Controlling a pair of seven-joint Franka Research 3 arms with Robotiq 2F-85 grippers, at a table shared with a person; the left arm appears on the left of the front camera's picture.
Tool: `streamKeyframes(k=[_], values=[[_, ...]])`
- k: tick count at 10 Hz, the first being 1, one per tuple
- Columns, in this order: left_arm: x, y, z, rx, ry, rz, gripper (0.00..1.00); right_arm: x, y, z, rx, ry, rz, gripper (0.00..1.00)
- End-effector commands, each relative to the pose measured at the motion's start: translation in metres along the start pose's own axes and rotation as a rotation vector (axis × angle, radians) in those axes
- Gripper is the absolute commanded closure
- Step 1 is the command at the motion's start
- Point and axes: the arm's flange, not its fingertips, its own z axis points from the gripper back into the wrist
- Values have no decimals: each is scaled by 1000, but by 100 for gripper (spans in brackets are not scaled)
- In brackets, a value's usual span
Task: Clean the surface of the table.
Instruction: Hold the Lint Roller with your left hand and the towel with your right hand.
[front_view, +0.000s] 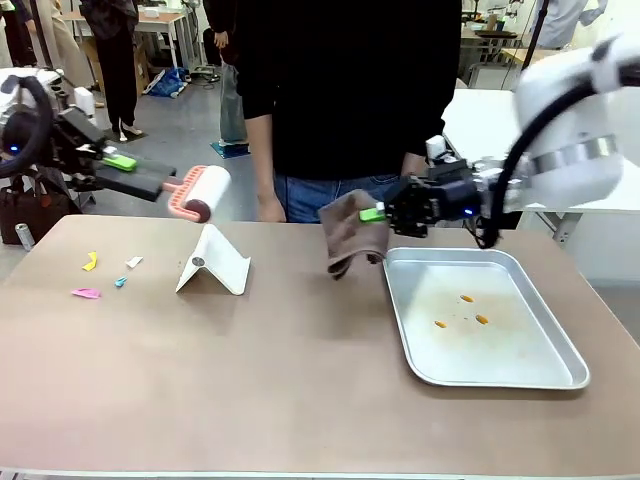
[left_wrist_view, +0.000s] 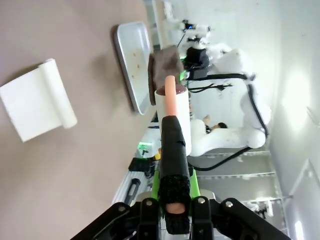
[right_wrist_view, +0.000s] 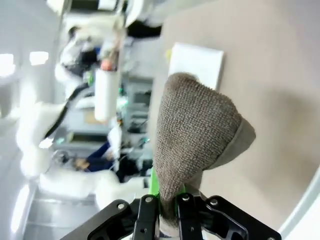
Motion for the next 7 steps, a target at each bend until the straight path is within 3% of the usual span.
streamKeyframes(k=[1,2,3,4,7], values=[[-14,5,39,-112,-25,-41,100,-40,-15,56,91,21,17,100],[-33,13,64,-114,-17,-46,100,-63,-17,89,118,20,43,100],[-50,22,85,-72,-70,-93,100,-82,-17,119,105,-31,48,100],[-63,32,100,-77,-91,-36,100,-102,-16,147,142,-94,59,100],[-96,70,146,-97,-76,-33,100,-144,-5,218,123,-207,-4,100]])
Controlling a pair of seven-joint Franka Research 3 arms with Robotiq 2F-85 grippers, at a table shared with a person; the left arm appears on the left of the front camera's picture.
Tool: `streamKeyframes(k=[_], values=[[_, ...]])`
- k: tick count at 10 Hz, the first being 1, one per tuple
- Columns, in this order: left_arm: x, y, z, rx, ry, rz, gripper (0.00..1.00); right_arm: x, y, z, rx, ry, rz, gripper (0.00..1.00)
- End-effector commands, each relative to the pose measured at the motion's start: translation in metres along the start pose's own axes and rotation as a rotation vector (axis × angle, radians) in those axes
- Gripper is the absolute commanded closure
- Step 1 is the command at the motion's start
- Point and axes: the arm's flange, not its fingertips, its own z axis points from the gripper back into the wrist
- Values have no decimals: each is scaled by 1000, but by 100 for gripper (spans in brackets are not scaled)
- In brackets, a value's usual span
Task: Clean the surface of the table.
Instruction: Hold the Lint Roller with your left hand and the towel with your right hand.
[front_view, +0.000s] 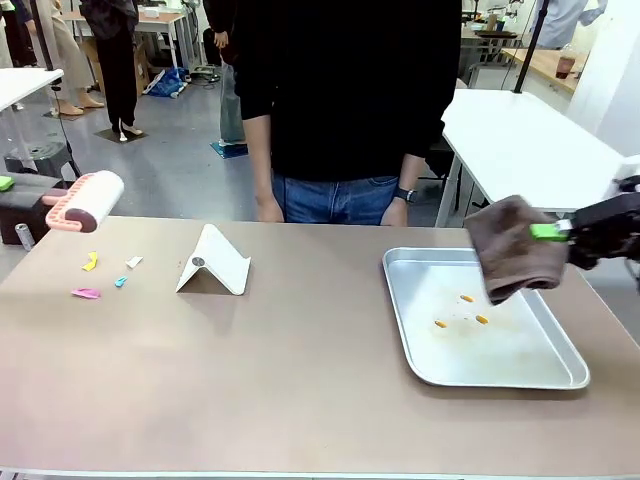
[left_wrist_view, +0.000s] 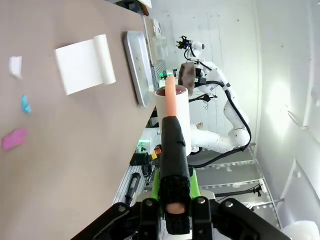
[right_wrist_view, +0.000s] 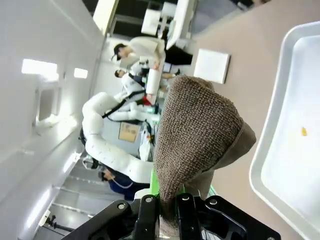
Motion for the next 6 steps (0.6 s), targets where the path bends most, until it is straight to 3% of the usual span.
streamKeyframes(k=[1,3,6], values=[[-7,13,34,-48,4,-73,100,-26,10,26,-41,-31,-34,100],[-15,34,61,-169,-17,-152,100,-39,1,48,-84,-57,-32,100],[-11,47,60,-221,-62,-140,100,-48,-9,50,-60,-92,11,100]])
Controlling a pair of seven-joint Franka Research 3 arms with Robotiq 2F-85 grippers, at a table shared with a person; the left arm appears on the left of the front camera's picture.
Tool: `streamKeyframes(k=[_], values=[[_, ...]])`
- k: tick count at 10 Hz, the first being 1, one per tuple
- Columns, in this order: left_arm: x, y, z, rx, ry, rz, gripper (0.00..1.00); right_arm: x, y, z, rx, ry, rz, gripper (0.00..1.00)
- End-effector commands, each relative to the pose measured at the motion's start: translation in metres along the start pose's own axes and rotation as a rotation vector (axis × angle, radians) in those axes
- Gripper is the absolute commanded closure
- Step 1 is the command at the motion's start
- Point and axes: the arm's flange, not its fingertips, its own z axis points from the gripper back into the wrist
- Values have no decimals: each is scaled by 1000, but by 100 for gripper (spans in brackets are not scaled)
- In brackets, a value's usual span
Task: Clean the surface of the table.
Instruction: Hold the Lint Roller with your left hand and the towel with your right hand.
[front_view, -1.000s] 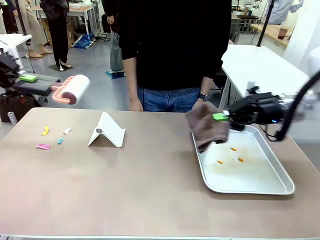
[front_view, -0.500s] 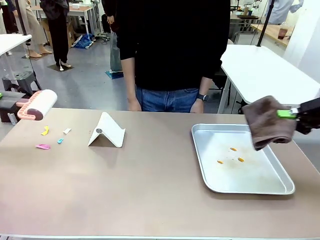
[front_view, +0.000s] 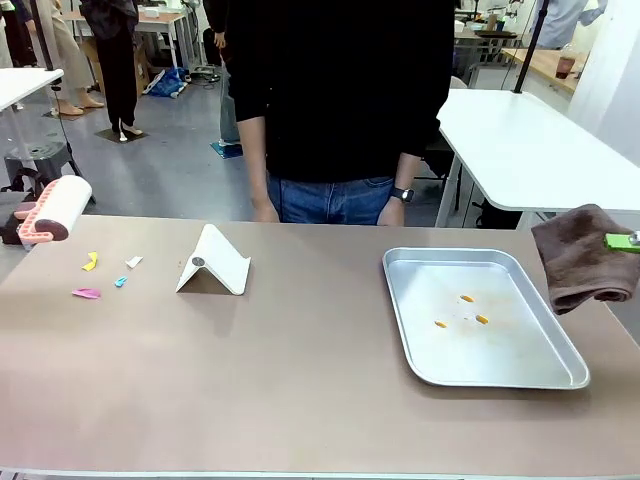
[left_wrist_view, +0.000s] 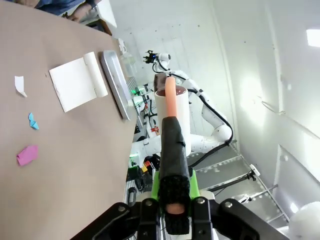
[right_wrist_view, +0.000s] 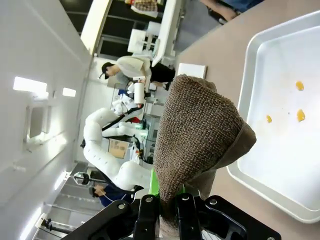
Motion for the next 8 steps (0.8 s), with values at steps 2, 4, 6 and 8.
streamKeyframes(k=[2,4,6,8], values=[[0,0,0,0,0,0,100,0,0,0,0,0,0,100],[0,0,0,0,0,0,100,0,0,0,0,0,0,100],[0,0,0,0,0,0,100,0,0,0,0,0,0,100],[0,0,0,0,0,0,100,0,0,0,0,0,0,100]])
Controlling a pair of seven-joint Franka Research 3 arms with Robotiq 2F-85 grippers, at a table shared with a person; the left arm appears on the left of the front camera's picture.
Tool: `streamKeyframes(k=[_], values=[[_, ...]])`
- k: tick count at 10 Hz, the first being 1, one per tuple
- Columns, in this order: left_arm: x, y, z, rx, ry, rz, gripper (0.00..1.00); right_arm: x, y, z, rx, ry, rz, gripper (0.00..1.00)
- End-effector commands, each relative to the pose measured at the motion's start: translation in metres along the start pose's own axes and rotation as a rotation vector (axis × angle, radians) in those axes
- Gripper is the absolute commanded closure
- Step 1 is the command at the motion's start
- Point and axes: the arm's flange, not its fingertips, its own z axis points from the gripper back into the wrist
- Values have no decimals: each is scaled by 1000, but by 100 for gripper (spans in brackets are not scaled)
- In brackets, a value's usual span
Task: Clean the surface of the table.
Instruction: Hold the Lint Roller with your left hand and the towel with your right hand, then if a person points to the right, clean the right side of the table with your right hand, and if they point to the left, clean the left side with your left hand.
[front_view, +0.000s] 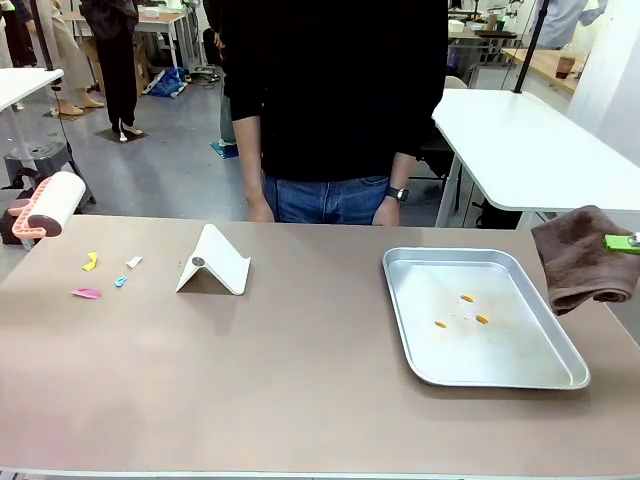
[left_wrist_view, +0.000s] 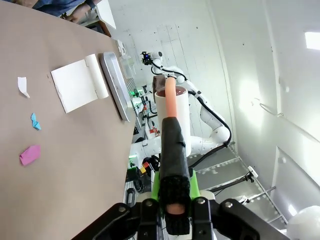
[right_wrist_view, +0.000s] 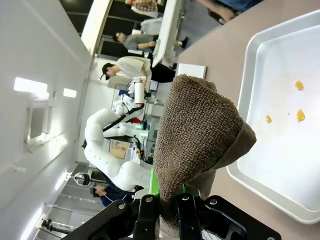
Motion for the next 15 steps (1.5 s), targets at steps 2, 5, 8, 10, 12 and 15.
streamKeyframes(k=[2,5,8,10,12,15], values=[[-3,-3,-3,2,6,-17,100,0,2,1,-3,2,4,100],[-3,-3,-3,2,6,-17,100,0,2,1,-3,2,4,100],[-3,-3,-3,2,6,-17,100,0,2,1,-3,2,4,100],[-3,-3,-3,2,6,-17,100,0,2,1,-3,2,4,100],[-3,-3,-3,2,6,-17,100,0,2,1,-3,2,4,100],[-3,-3,-3,2,6,-17,100,0,2,1,-3,2,4,100]])
